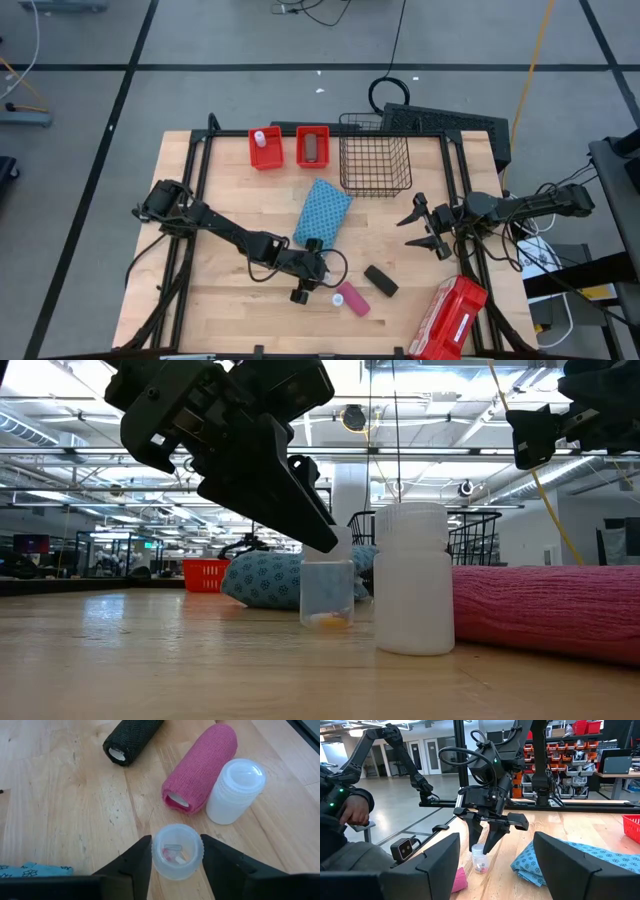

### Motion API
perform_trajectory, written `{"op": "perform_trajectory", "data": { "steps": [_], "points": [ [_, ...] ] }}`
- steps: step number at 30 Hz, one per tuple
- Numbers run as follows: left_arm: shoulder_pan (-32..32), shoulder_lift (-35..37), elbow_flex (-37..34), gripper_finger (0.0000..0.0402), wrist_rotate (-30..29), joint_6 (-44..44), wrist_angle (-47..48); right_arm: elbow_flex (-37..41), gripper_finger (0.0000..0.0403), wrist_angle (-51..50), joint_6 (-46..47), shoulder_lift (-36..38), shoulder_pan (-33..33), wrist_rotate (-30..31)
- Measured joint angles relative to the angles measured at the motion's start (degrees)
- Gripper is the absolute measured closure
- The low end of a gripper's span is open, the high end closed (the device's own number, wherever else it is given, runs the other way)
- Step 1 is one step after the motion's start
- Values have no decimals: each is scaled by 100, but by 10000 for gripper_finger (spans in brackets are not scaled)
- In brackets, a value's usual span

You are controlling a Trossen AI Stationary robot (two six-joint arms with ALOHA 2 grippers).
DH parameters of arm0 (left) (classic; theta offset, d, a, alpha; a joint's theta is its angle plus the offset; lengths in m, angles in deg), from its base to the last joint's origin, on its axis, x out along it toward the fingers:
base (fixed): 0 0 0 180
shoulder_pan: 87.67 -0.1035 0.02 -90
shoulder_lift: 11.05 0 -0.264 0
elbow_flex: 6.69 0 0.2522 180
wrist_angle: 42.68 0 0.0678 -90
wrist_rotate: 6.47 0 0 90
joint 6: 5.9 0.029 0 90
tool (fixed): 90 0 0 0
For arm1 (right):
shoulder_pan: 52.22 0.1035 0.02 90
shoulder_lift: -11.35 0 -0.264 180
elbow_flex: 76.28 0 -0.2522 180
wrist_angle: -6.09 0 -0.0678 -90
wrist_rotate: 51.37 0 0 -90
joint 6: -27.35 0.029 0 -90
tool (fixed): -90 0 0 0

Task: Pick & Place Medicine items
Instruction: Put the transparent pill bottle into the left orange basket

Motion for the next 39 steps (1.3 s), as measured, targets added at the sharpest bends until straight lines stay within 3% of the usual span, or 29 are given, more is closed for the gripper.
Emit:
{"op": "perform_trajectory", "data": {
  "steps": [39],
  "points": [
    [0, 0, -2, 222, 2, -269, -38, 0, 160, 0, 0, 0, 0, 1]
  ]
}}
